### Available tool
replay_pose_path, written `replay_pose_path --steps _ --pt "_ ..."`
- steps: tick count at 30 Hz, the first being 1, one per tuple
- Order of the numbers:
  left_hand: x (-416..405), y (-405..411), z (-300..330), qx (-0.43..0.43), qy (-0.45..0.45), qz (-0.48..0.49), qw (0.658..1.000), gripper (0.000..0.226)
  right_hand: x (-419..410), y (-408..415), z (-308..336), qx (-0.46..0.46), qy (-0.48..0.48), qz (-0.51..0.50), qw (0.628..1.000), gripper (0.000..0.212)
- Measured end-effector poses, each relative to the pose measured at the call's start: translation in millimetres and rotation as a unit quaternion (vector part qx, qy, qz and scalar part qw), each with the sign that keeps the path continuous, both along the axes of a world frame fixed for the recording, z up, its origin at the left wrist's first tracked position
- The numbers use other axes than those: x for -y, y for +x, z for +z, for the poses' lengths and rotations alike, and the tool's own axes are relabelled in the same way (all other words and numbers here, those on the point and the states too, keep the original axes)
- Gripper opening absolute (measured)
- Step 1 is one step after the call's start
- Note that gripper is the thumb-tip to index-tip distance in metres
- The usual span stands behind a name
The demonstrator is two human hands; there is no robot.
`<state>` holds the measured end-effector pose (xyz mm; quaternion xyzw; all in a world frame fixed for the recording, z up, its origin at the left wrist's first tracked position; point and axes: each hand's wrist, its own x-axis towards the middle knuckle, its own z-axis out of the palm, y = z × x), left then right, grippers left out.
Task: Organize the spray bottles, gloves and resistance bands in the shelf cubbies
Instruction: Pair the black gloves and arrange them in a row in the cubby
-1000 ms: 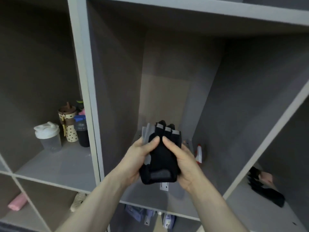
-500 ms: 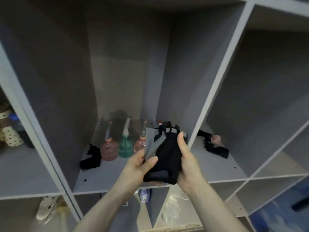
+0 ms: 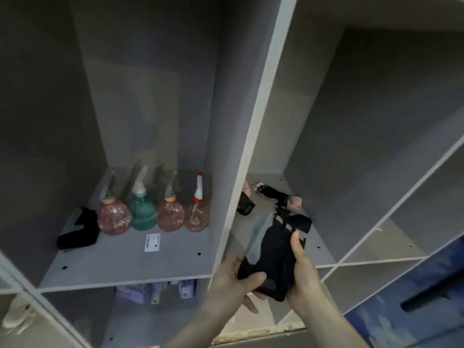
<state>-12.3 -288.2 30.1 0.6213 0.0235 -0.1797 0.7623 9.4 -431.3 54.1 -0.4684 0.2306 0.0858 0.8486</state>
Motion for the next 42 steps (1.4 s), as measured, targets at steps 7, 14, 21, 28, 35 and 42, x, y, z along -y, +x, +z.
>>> replay_pose_path --steps 7,14,21,28,35,42 --pt "59 49 -35 -0.006 0.121 0.116 0.986 0.032 63 69 -53 0.035 -0.065 0.131 0.989 0.038" --pt "61 62 -109 0.233 0.574 0.027 0.784 0.069 49 145 -132 -0.057 -0.086 0.213 0.972 0.035" --pt "58 72 -158 0.161 0.752 -0.142 0.623 0.069 30 169 -170 -0.035 -0.145 0.275 0.95 0.047" --pt "69 81 -158 0.11 0.791 -0.159 0.581 0.067 46 142 -171 -0.024 -0.319 0.33 0.888 0.042" --pt "64 76 -127 0.201 0.752 -0.081 0.622 0.065 39 132 -152 0.058 -0.38 0.288 0.877 0.041" --pt "-35 11 -69 0.295 0.61 0.22 0.702 0.022 11 72 -62 0.156 -0.299 0.469 0.816 0.013"
